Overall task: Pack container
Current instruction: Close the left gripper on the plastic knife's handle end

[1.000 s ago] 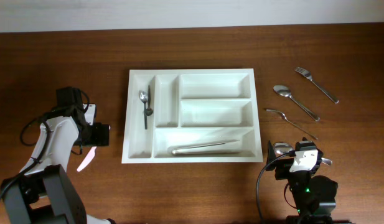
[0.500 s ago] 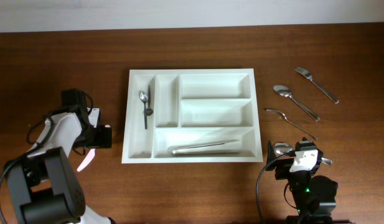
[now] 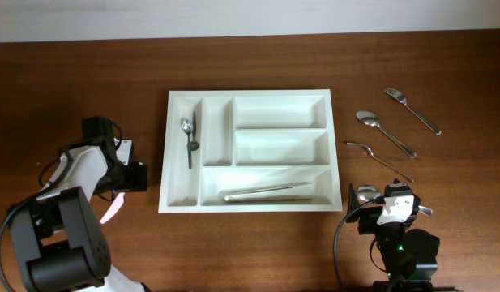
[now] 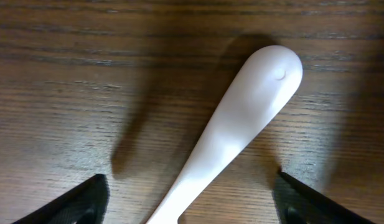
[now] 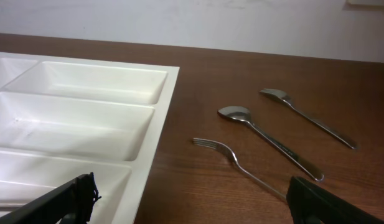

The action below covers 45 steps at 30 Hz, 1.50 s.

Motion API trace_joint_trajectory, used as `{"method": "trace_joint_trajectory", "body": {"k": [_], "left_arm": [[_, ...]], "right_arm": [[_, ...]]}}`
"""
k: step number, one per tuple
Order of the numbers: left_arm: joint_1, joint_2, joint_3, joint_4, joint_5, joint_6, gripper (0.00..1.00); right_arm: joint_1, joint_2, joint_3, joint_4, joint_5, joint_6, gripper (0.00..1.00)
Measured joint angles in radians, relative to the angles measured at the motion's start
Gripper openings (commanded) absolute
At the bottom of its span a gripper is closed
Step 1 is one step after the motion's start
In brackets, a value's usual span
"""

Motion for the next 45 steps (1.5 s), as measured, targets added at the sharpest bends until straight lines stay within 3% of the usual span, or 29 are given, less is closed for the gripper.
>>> {"method": "trace_joint_trajectory", "body": {"k": [4,21,26,45], "left_arm": [[0.0,0.003,0.0,0.004,0.013,0.0,0.7],[0.002,0.021,0.011,0.007,0.034,-0.002,0.69],[0.002,0.025,0.014,0.014,0.055,-0.016,0.53],[0.001,0.027,0.017,0.032,0.06,-0.025,0.12]], "right_arm": [[0.0,0.0,0.0,0.0,0.0,0.0,0.99],[0.0,0.0,0.0,0.0,0.0,0.0,0.99],[0.0,0.0,0.0,0.0,0.0,0.0,0.99],[0.0,0.0,0.0,0.0,0.0,0.0,0.99]]}}
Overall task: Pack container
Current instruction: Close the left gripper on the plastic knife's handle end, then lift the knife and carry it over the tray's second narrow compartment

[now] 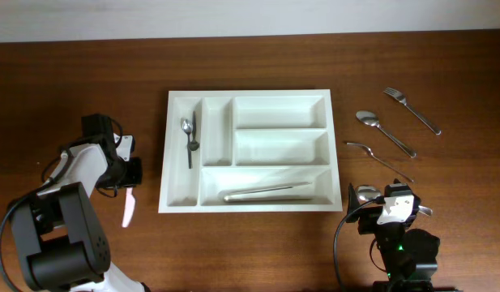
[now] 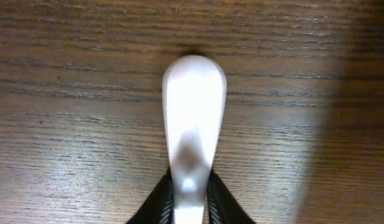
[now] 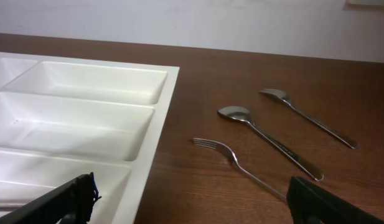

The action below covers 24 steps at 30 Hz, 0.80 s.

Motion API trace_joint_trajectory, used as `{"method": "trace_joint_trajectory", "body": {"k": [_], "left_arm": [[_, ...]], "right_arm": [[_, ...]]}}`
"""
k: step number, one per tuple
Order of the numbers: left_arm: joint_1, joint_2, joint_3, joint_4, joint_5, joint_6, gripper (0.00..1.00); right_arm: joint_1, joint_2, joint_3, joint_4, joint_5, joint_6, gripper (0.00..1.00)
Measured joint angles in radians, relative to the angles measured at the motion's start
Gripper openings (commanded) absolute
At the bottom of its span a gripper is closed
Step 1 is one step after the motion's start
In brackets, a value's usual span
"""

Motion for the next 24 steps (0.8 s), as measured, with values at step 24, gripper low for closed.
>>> {"method": "trace_joint_trajectory", "body": {"k": [24], "left_arm": [[0.0,0.012,0.021,-0.014,-0.002,-0.011,0.02]], "right_arm": [[0.0,0.0,0.0,0.0,0.0,0.0,0.99]]}}
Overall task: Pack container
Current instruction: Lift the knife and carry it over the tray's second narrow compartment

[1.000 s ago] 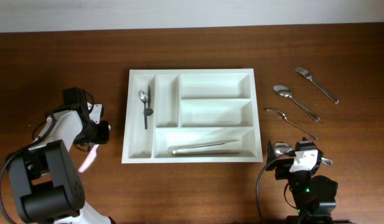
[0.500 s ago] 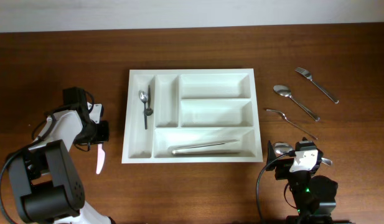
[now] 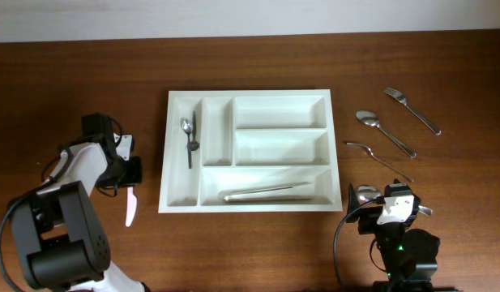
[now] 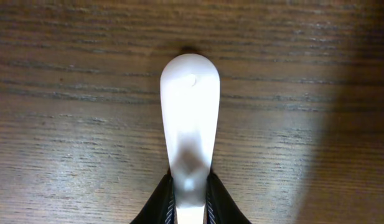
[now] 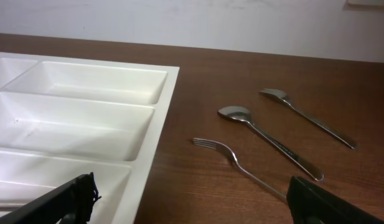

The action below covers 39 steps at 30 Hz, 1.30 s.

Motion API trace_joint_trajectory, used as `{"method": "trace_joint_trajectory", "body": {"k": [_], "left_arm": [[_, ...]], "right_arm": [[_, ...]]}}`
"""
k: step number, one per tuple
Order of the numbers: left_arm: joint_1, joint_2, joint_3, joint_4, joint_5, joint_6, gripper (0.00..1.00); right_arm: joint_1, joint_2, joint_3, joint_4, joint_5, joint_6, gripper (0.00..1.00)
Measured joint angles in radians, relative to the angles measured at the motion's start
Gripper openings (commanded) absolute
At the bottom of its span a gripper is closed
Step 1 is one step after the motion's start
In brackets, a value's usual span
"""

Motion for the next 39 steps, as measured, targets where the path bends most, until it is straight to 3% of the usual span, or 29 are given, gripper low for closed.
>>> {"method": "trace_joint_trajectory", "body": {"k": [21,29,39], "left_arm": [[0.0,0.047,0.291,-0.209,-0.011,-0.005,0.02],[-0.006,0.047,0.435,-0.266,-0.005,-0.076,0.02],[-0.139,0.047,0.557,-0.248,0.045,-0.156,0.02]], "right_arm": [[0.0,0.0,0.0,0.0,0.0,0.0,0.99],[0.0,0.0,0.0,0.0,0.0,-0.001,0.99],[0.0,0.0,0.0,0.0,0.0,0.0,0.99]]}}
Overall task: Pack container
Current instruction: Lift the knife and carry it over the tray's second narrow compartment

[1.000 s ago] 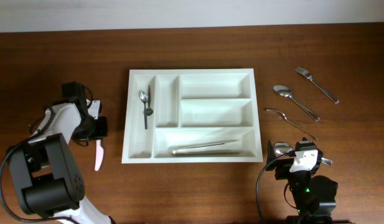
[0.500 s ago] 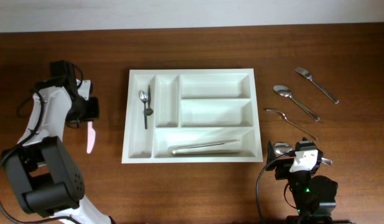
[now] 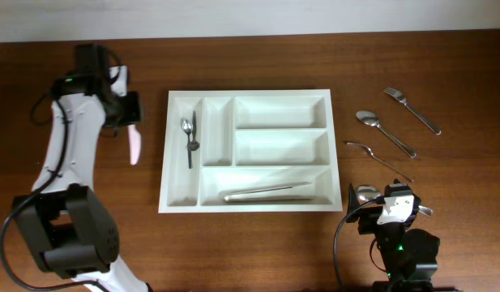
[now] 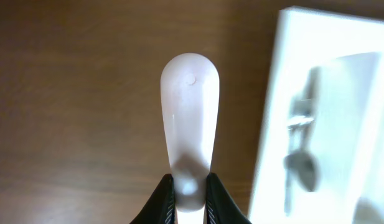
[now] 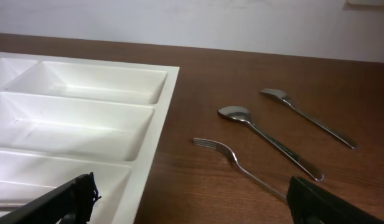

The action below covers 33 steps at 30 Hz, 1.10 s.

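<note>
A white plastic spoon [image 3: 134, 146] hangs above the table left of the white cutlery tray [image 3: 266, 98], with my left gripper [image 3: 130, 119] shut on its handle. In the left wrist view the white spoon [image 4: 189, 118] points forward from the gripper [image 4: 190, 198], the tray's left rim [image 4: 276, 112] beside it. A metal spoon [image 3: 187, 132] lies in the tray's left slot and tongs [image 3: 267, 192] in the front slot. My right gripper [image 5: 192, 208] rests open at the tray's front right corner.
On the wood right of the tray lie a metal spoon [image 3: 385, 132], a fork [image 3: 412, 109] and a bent fork [image 3: 378, 158]. The same three show in the right wrist view: spoon [image 5: 266, 138], far fork [image 5: 308, 116], near fork [image 5: 238, 163].
My left gripper, still shut on the white spoon, has lifted it off the table and moved toward the far left, beside the tray's upper left corner. The right arm is unchanged.
First my left gripper stood open around the white spoon lying askew on the table. Then it was shut on the handle, the spoon straight between the fingers, still at the table. Now the spoon is raised beside the tray's left edge.
</note>
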Motion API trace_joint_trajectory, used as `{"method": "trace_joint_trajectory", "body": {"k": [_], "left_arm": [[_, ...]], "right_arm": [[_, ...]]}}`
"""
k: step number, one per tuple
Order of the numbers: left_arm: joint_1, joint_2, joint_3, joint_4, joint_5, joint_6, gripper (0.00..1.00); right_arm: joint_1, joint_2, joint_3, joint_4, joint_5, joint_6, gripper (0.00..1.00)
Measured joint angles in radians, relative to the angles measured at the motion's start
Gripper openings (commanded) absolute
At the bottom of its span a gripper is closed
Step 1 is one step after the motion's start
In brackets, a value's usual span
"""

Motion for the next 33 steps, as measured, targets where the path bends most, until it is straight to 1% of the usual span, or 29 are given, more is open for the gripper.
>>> {"method": "trace_joint_trajectory", "body": {"k": [8,16,21,25,29,33], "left_arm": [[-0.174,0.0,0.007,0.128,0.011,-0.066,0.02],[-0.296,0.0,0.008,0.258,0.003,-0.117,0.02],[-0.333,0.027,0.013,0.269,-0.013,-0.163,0.02],[-0.345,0.086,0.014,0.253,-0.016,-0.201,0.02],[-0.354,0.138,0.014,0.243,-0.014,-0.224,0.02],[-0.363,0.147,0.014,0.244,-0.011,-0.24,0.02]], "right_arm": [[0.0,0.0,0.0,0.0,0.0,0.0,0.99],[0.0,0.0,0.0,0.0,0.0,0.0,0.99],[0.0,0.0,0.0,0.0,0.0,0.0,0.99],[0.0,0.0,0.0,0.0,0.0,-0.001,0.99],[0.0,0.0,0.0,0.0,0.0,0.0,0.99],[0.0,0.0,0.0,0.0,0.0,0.0,0.99]]}}
